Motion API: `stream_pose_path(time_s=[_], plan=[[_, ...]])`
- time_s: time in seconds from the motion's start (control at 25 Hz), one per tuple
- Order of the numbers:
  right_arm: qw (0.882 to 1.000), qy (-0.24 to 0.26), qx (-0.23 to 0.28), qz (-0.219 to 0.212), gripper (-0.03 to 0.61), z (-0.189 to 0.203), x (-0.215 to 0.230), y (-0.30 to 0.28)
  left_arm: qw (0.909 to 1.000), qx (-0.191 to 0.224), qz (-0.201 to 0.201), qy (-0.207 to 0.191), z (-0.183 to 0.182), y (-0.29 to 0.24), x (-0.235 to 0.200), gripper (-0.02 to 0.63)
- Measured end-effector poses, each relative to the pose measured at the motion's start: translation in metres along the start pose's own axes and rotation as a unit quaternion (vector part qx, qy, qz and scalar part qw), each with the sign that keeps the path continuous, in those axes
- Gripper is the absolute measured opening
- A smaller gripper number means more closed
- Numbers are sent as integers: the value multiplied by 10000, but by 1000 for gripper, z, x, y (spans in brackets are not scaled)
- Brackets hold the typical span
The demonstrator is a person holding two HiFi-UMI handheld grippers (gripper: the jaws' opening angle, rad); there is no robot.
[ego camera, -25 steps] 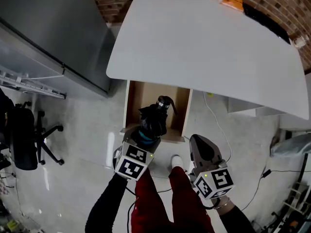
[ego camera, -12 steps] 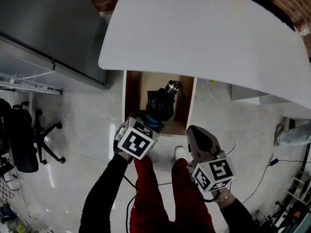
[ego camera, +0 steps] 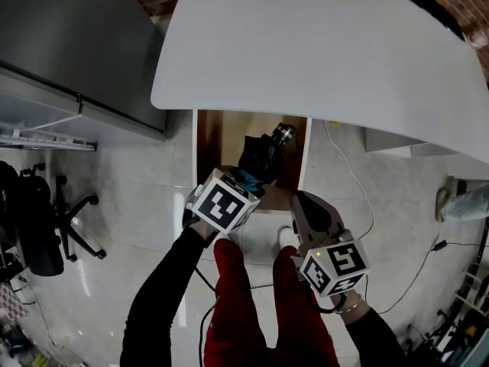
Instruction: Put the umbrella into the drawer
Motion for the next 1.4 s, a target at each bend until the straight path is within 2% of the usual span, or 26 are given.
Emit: stream_pose_path(time_s=[0.2,0.32,0.64,1.12,1.4], plan=[[10000,-72,-25,35,6,-3,0,-5,9995,64,-12,-316,-15,0,-3,275],[9999,-77,-59,27,6,-3,0,-10,9988,-104,-103,-473,-19,-4,-10,275],[9998,-42,-193,41,6,-1,4,-22,9975,-184,-288,-624,-25,-22,-34,275],[9960,69,-835,311,6,12,10,-55,9978,-124,-481,-450,-17,-61,-55,275],[9908,-57,-1310,347,6,11,16,-81,9979,-113,-533,-345,-15,-79,-64,275]])
Point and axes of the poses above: the fingertips, and each gripper's own axes: y backward along the fingers, x to its right, z out of its underside, the point moved 9 cm from there along y, backward along the fingers, and after that the axes turned 2 degrees about y, right-handed, at the moved point
